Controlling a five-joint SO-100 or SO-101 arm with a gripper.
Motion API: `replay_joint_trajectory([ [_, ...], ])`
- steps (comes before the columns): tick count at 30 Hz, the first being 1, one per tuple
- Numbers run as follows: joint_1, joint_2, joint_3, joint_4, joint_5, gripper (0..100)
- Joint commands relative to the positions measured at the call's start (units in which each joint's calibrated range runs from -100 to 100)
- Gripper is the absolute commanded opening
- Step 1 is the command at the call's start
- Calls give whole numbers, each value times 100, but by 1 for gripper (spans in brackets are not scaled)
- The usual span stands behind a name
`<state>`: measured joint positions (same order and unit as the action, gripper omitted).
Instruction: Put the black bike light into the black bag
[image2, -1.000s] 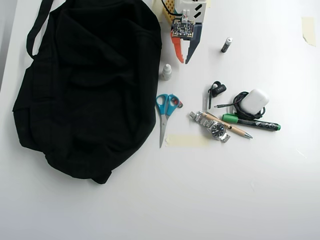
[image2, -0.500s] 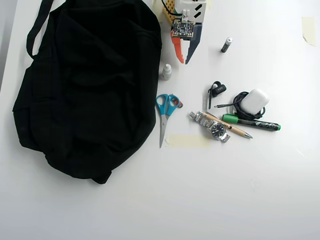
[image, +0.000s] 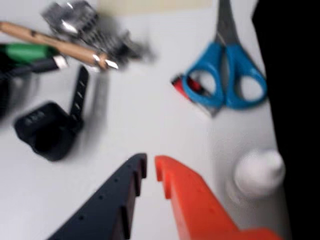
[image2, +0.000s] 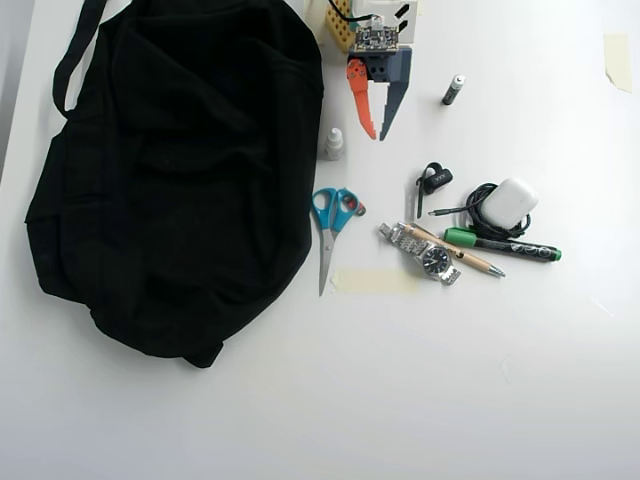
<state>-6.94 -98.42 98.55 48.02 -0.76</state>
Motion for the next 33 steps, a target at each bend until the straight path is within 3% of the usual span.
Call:
replay_joint_trajectory([
  [1, -24, -117, 82, -728, -8, 3],
  [4, -54, -117, 82, -1202, -8, 3],
  [19, -847, 140, -1140, -1081, 86, 3],
  [28, -1027, 3236, -3763, -995, 181, 3],
  [33, -1296, 4854, -5569, -65, 264, 3],
])
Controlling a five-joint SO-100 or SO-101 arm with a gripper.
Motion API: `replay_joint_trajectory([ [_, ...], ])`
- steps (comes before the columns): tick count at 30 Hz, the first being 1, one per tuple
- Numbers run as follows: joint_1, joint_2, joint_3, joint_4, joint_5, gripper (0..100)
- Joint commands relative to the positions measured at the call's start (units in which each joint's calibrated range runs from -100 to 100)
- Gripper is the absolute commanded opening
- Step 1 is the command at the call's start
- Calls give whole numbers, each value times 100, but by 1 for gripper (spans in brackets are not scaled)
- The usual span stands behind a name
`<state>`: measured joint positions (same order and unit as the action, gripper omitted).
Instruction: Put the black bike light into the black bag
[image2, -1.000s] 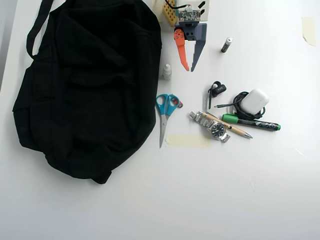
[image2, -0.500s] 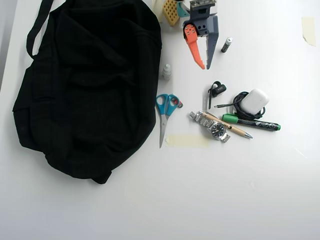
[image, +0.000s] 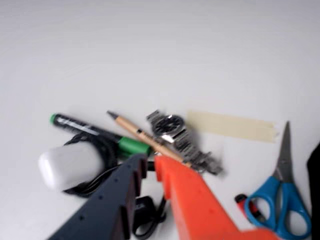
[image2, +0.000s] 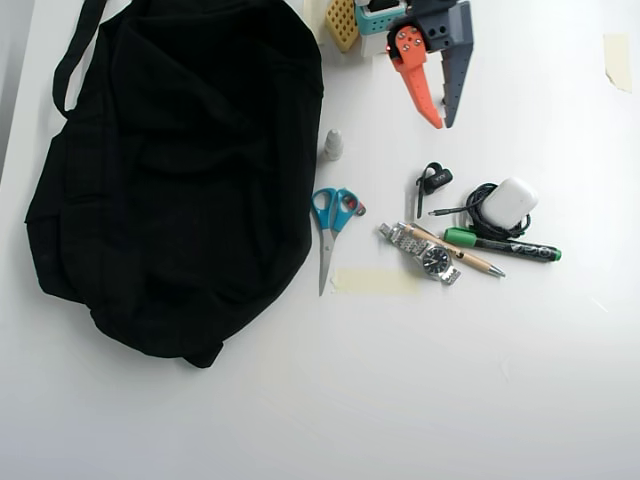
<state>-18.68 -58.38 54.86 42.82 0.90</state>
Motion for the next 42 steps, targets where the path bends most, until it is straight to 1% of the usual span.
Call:
replay_joint_trajectory([
  [1, -159, 1158, -1551, 679, 135, 3],
  [4, -181, 1913, -2396, 1291, 130, 3],
  [6, -181, 2353, -2728, 1411, 140, 5],
  [8, -189, 2660, -2836, 1411, 140, 9],
  [13, -413, 3473, -2845, 1360, 72, 24],
  [15, -488, 3697, -2881, 1334, 56, 28],
  [17, -518, 3830, -2998, 1385, -59, 31],
  [21, -533, 3888, -2899, 1403, -64, 37],
  [31, -548, 3888, -2090, 1334, -69, 52],
  [35, -540, 3888, -2036, 1308, -69, 55],
  [42, -780, 4120, -1910, 765, -80, 54],
])
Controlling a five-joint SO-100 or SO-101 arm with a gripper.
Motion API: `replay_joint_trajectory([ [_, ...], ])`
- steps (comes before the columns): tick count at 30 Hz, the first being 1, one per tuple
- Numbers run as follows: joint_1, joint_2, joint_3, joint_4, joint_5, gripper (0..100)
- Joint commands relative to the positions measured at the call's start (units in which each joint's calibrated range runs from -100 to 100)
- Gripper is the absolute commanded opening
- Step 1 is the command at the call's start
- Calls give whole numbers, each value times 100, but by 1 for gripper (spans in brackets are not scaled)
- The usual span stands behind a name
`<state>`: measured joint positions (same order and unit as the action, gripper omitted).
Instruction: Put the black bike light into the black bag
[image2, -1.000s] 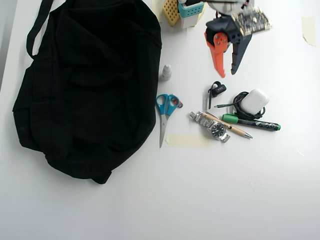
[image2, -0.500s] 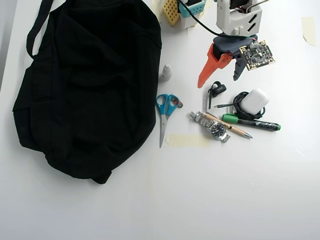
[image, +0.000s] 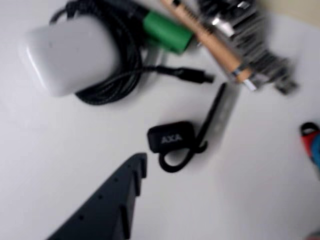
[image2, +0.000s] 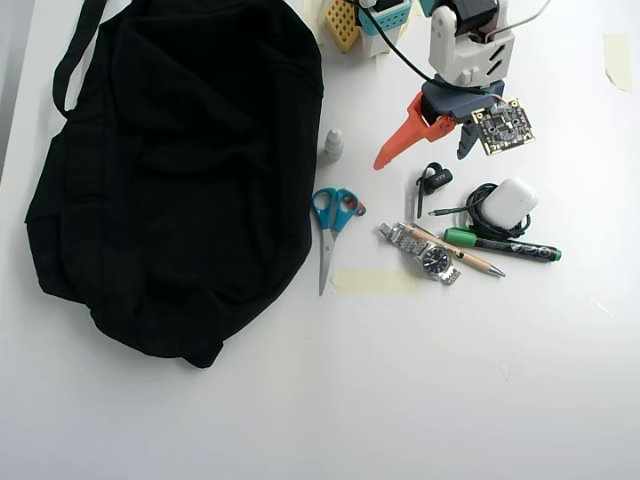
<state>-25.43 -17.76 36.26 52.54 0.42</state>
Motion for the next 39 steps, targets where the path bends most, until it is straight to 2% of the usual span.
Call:
replay_joint_trajectory([
  [1, -149, 150, -68, -232, -31, 54],
  [9, -127, 606, -23, -292, -110, 54],
  [16, -67, 822, 219, -1042, -115, 54],
  [28, -7, 1046, 291, -1352, -141, 54],
  [39, -105, 996, 138, -1481, -1190, 54],
])
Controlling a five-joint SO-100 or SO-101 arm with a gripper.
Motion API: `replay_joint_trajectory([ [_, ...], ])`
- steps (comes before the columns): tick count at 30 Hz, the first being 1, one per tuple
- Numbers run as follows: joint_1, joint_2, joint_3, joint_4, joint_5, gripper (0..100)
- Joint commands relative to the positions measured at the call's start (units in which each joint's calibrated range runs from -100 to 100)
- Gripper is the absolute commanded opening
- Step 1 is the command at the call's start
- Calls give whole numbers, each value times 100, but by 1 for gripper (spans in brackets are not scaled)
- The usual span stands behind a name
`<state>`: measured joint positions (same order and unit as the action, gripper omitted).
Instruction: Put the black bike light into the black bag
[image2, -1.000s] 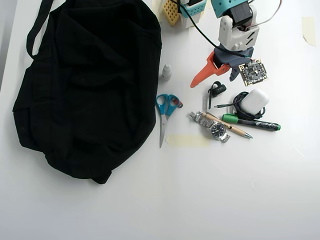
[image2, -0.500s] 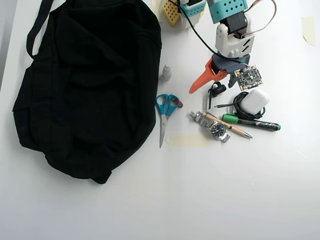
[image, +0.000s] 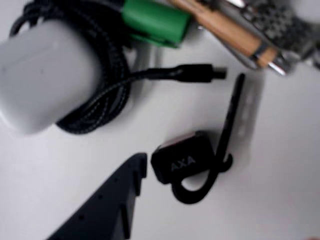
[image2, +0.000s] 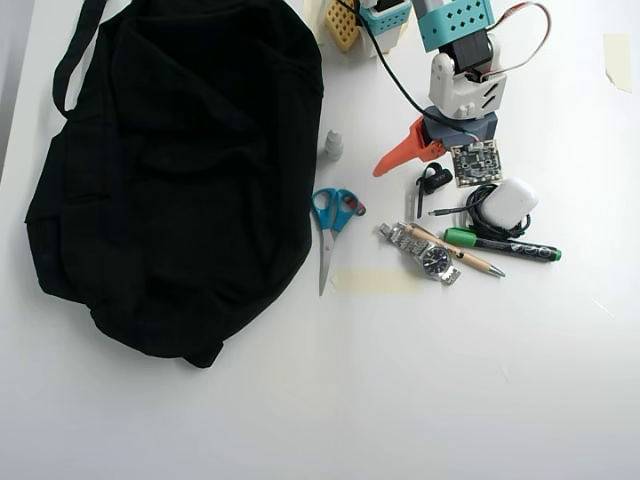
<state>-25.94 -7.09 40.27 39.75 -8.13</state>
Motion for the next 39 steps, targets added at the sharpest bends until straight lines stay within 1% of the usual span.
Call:
replay_joint_trajectory([
  [1, -61, -38, -308, -280, -419, 54],
  [6, -113, -30, -505, -461, -729, 53],
  [8, -158, -21, -622, -461, -828, 49],
  [13, -225, -30, -838, -349, -781, 41],
  [15, -203, -30, -892, 13, -776, 41],
  [19, -165, -79, -1116, 986, -844, 44],
  [21, -68, -121, -1188, 1262, -865, 44],
  [24, 119, -104, -1197, 1253, -1111, 44],
  [29, 149, -21, -1161, 667, -1216, 44],
  [31, 134, 4, -1125, 521, -1379, 44],
  [39, 66, 369, -1197, 469, -1709, 45],
])
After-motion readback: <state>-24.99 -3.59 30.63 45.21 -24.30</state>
